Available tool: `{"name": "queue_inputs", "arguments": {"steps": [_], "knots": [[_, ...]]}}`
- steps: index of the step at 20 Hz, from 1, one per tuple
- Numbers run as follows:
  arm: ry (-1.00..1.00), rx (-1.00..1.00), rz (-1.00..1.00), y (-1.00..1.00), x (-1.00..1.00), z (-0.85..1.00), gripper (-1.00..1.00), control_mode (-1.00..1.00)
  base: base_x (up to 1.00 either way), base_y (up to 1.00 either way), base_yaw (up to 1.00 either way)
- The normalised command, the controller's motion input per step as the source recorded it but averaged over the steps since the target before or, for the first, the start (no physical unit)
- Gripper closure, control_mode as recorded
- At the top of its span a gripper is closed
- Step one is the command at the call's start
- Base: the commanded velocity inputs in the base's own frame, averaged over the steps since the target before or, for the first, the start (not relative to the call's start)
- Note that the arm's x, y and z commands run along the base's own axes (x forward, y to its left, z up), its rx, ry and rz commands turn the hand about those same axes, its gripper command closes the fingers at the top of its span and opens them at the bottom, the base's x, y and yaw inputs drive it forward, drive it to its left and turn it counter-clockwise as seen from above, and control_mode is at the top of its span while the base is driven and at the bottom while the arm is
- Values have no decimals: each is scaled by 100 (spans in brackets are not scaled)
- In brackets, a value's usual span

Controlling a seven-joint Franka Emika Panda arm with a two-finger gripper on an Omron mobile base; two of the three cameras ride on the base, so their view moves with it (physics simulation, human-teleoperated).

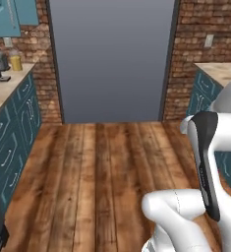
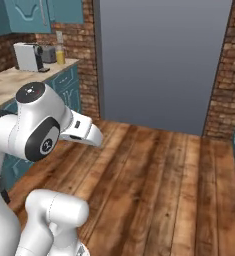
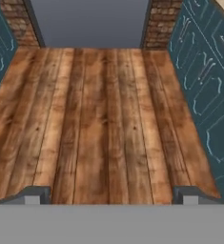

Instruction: There is a tray on the dining counter. Grab the cup, mug, and pitcher and place them on the tray. The pitcher may be placed next to the tray if it cannot fit the tray.

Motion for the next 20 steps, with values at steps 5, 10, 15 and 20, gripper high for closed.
{"name": "queue_inputs", "arguments": {"steps": [5,10,15,20], "knots": [[0,0,0,0,0,0,-100,100,100,-13,13],[0,0,0,0,0,0,-100,100,100,-6,14],[0,0,0,0,0,0,-100,100,100,-4,15],[0,0,0,0,0,0,-100,100,100,-15,24]]}}
